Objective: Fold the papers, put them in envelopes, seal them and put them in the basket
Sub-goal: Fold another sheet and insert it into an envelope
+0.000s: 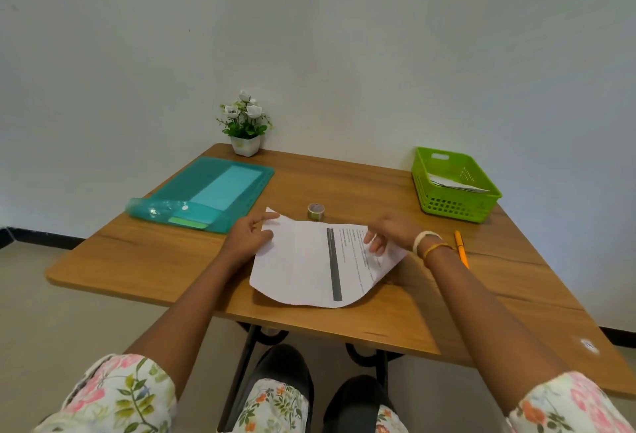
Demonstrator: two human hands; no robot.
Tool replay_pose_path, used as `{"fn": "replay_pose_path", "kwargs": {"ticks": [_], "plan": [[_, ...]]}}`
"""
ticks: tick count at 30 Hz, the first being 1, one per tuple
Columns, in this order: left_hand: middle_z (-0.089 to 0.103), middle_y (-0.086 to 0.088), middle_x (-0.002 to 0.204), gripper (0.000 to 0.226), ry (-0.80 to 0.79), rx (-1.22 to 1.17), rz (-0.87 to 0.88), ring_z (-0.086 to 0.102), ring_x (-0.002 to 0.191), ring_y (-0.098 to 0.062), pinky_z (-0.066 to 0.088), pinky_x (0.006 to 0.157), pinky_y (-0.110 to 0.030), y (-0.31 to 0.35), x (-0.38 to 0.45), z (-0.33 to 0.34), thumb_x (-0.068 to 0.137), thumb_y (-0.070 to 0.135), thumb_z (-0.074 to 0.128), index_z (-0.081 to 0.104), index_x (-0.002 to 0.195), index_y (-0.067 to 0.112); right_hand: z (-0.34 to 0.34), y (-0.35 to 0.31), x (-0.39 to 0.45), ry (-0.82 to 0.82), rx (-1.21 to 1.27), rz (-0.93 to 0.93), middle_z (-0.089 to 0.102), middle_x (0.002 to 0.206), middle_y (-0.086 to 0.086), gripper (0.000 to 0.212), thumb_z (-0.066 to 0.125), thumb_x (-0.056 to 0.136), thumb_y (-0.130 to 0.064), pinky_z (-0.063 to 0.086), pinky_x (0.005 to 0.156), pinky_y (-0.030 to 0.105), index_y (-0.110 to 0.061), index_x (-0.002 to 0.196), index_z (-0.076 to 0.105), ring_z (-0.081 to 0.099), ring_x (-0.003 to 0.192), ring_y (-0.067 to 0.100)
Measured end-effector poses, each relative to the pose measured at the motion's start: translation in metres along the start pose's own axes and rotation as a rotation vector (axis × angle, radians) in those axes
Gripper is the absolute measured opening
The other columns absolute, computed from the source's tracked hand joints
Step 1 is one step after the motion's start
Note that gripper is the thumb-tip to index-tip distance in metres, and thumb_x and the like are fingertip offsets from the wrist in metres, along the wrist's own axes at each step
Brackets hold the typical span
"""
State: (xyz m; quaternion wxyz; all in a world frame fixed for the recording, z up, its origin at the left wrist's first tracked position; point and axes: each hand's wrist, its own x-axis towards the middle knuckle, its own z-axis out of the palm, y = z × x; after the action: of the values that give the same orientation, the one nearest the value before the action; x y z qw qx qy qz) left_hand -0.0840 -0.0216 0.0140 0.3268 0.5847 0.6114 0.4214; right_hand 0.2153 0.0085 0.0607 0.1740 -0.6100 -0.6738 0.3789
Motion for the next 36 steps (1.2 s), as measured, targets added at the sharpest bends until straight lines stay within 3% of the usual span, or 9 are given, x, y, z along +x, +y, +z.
{"fn": "replay_pose_path", "kwargs": {"ticks": [3,5,10,13,17,23,29,33,36], "plan": [[0.062,0.000,0.098,0.030,0.021,-0.040,0.007,0.054,0.086,-0.016,0.045,0.076,-0.029,-0.002,0.001,0.004,0.088,0.007,0.054,0.073,0.103,0.025,0.012,-0.025,0.019,0.167,-0.207,-0.076,0.070,0.086,0.006,0.012,0.053,0.086,-0.018,0.052,0.082,0.036,-0.019,0.080,0.064,0.066,0.086,0.026],[0.062,0.004,0.109,0.026,0.046,-0.036,0.006,0.054,0.100,-0.016,0.043,0.077,-0.027,-0.004,0.002,0.006,0.089,0.008,0.054,0.076,0.098,0.021,0.030,-0.043,0.030,0.222,-0.261,-0.125,0.065,0.104,0.007,0.025,0.047,0.087,-0.013,0.049,0.077,0.030,-0.022,0.104,0.064,0.061,0.090,0.024],[0.063,0.006,0.097,0.023,0.074,-0.017,0.028,0.054,0.085,-0.009,0.040,0.066,-0.024,-0.007,0.005,0.006,0.090,0.010,0.055,0.076,0.092,0.019,0.069,-0.056,0.070,0.115,-0.493,-0.092,0.045,0.134,0.014,0.047,0.038,0.095,-0.019,0.046,0.096,0.040,-0.037,0.138,0.042,0.053,0.114,0.036],[0.062,0.002,0.083,0.023,0.089,-0.021,0.029,0.051,0.069,-0.011,0.038,0.058,-0.024,-0.008,0.004,0.005,0.089,0.009,0.055,0.076,0.090,0.018,0.072,-0.055,0.083,0.179,-0.639,-0.062,0.050,0.131,0.010,0.045,0.038,0.094,-0.016,0.047,0.094,0.043,-0.040,0.130,0.049,0.053,0.116,0.034],[0.063,0.013,0.096,0.024,0.097,-0.059,0.019,0.056,0.088,-0.003,0.046,0.071,-0.020,-0.010,0.005,0.007,0.086,0.003,0.056,0.075,0.093,0.017,0.052,-0.038,0.088,0.332,-0.743,0.048,0.062,0.118,0.008,0.030,0.043,0.096,-0.016,0.047,0.084,0.038,-0.025,0.116,0.063,0.059,0.108,0.030],[0.062,0.013,0.095,0.023,0.134,-0.048,0.017,0.057,0.088,-0.004,0.045,0.069,-0.018,-0.010,0.007,0.010,0.086,0.006,0.060,0.075,0.096,0.019,-0.003,0.021,0.075,0.474,-0.655,0.275,0.060,0.124,0.013,0.030,0.047,0.093,-0.014,0.048,0.088,0.038,-0.018,0.119,0.061,0.057,0.113,0.033],[0.065,0.009,0.091,0.015,0.156,-0.028,0.027,0.059,0.087,-0.008,0.045,0.067,-0.018,-0.013,0.008,0.010,0.087,0.011,0.064,0.075,0.093,0.020,0.026,0.019,0.044,0.786,-0.498,0.113,0.053,0.116,0.022,0.031,0.058,0.085,-0.019,0.046,0.083,0.040,-0.011,0.115,0.053,0.052,0.106,0.037],[0.065,0.012,0.088,0.007,0.201,-0.060,0.008,0.059,0.089,-0.006,0.044,0.068,-0.020,-0.011,0.008,0.012,0.086,0.016,0.069,0.074,0.090,0.019,0.078,0.000,0.014,0.590,-0.505,-0.116,0.047,0.136,0.011,0.053,0.046,0.091,-0.046,0.039,0.102,0.041,-0.014,0.133,0.044,0.045,0.125,0.030],[0.065,0.006,0.094,0.011,0.231,-0.064,0.008,0.059,0.093,-0.012,0.044,0.070,-0.021,-0.012,0.006,0.012,0.088,0.016,0.068,0.074,0.096,0.018,0.102,-0.005,0.002,0.341,-0.549,-0.153,0.024,0.156,0.004,0.065,0.033,0.094,-0.055,0.017,0.118,0.044,-0.019,0.148,0.026,0.020,0.144,0.023]]}}
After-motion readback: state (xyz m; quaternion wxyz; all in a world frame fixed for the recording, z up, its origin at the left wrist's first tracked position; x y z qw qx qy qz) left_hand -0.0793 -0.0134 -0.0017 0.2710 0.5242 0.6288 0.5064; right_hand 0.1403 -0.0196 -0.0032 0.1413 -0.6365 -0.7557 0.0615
